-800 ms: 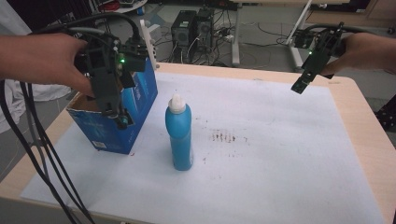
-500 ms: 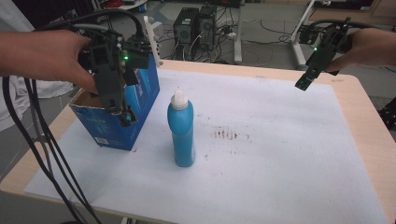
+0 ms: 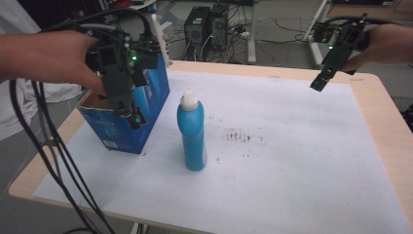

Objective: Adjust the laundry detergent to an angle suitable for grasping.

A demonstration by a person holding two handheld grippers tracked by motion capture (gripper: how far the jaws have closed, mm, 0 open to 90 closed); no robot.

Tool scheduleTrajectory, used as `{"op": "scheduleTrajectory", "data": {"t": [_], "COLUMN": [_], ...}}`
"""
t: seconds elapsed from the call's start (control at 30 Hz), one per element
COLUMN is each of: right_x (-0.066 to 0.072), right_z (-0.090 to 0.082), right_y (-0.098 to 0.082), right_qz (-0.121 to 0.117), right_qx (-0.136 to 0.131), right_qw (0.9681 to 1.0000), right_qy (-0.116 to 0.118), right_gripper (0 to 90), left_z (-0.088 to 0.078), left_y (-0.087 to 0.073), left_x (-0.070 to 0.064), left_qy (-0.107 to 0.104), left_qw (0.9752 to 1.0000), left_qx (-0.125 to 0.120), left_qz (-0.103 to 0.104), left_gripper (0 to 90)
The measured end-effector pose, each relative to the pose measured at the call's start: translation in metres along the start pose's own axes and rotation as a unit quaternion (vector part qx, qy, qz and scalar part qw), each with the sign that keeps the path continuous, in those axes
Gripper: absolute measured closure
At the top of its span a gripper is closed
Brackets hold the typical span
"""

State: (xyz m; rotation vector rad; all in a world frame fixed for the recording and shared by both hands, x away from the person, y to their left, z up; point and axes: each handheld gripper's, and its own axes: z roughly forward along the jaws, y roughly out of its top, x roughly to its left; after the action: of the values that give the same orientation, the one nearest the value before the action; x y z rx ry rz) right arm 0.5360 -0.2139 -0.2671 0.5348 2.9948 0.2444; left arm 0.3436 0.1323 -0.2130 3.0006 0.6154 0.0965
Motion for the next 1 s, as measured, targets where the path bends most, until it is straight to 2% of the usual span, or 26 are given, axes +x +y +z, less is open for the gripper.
{"op": "scheduleTrajectory", "data": {"t": [0.33, 1.0], "right_x": [0.002, 0.005], "right_z": [-0.005, -0.008], "right_y": [-0.001, -0.007], "right_qz": [0.001, 0.003], "right_qx": [-0.008, -0.009], "right_qw": [1.0, 0.9999], "right_qy": [-0.002, -0.007], "right_gripper": [2.8, 2.8], "left_z": [-0.002, 0.0], "left_y": [-0.003, -0.004], "left_x": [-0.004, -0.007], "left_qy": [0.005, 0.007], "left_qw": [0.9999, 0.9999], "left_qx": [-0.008, -0.004], "left_qz": [-0.014, -0.012], "left_gripper": [1.7, 1.7]}}
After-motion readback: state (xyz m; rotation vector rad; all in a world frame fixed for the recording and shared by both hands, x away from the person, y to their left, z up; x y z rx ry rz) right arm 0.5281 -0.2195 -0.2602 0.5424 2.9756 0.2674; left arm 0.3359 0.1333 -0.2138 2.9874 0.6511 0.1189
